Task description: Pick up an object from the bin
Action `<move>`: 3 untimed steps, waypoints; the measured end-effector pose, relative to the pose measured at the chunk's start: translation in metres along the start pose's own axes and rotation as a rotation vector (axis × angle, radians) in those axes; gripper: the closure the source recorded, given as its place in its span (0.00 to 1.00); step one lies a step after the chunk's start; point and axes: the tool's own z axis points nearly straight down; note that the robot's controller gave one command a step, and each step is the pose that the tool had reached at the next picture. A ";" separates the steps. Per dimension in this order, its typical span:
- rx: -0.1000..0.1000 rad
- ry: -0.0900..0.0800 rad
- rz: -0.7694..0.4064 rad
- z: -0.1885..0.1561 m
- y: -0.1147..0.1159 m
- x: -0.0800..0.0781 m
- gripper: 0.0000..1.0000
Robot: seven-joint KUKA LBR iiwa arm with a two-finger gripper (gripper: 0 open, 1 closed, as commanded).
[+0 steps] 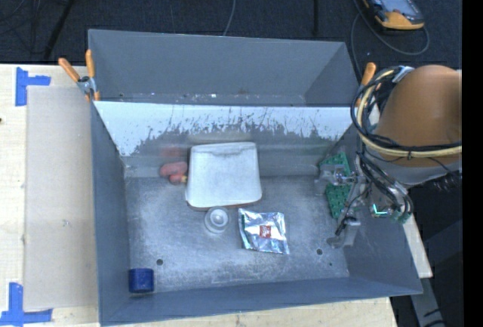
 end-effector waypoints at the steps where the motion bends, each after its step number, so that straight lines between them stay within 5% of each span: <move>1: 0.001 -0.013 -0.218 0.152 0.081 0.018 0.00; 3: 0.000 -0.008 0.122 0.120 0.072 0.010 0.00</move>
Offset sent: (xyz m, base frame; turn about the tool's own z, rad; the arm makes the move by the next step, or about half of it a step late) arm -0.0201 0.0791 -0.1494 -0.2191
